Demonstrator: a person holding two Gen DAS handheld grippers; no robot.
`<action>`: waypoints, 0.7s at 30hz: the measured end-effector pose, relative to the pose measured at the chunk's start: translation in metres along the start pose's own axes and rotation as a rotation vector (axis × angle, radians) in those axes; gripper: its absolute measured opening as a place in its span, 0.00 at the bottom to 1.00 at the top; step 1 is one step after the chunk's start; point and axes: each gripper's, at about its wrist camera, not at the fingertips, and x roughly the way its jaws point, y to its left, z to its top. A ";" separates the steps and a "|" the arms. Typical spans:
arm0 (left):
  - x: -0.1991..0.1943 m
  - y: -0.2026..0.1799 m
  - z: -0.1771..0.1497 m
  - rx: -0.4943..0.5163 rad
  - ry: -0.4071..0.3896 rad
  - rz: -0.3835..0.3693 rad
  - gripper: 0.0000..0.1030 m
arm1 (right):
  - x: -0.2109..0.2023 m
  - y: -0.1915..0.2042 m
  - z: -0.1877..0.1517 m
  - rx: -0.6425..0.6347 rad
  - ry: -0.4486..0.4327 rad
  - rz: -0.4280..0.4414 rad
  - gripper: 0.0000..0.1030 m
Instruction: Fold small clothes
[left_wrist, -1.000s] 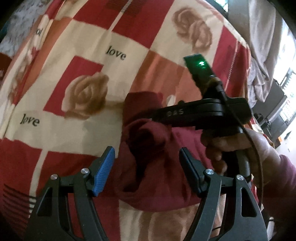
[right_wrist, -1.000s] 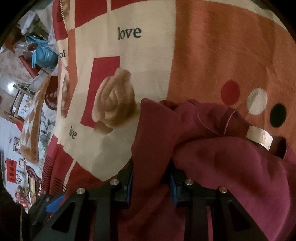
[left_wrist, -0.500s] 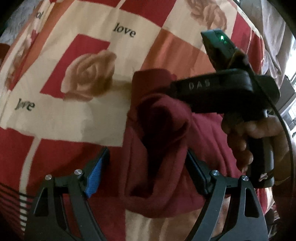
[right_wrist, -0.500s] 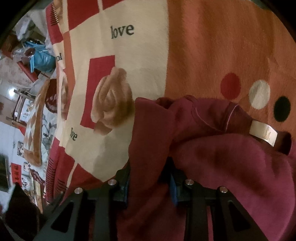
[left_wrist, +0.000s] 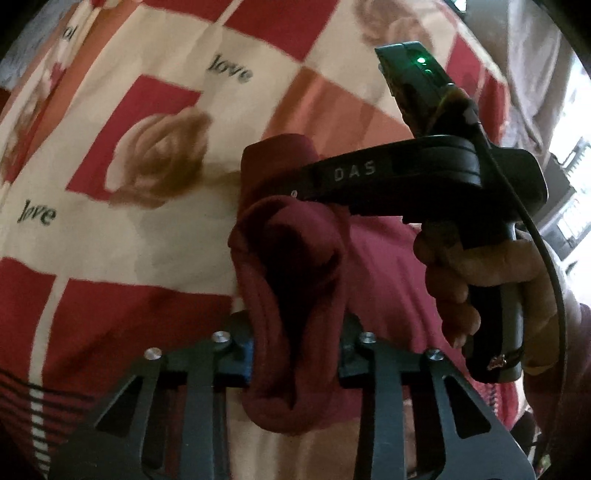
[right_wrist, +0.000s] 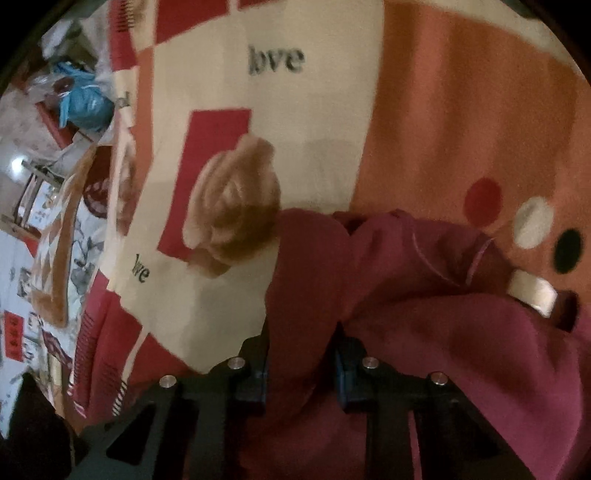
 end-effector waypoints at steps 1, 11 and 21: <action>-0.005 -0.008 0.000 0.017 -0.015 -0.004 0.26 | -0.013 -0.002 -0.002 0.005 -0.022 0.019 0.21; -0.019 -0.140 0.002 0.205 -0.028 -0.118 0.25 | -0.151 -0.061 -0.038 0.024 -0.175 -0.014 0.21; 0.062 -0.245 -0.031 0.312 0.152 -0.167 0.25 | -0.174 -0.189 -0.104 0.184 -0.143 -0.210 0.21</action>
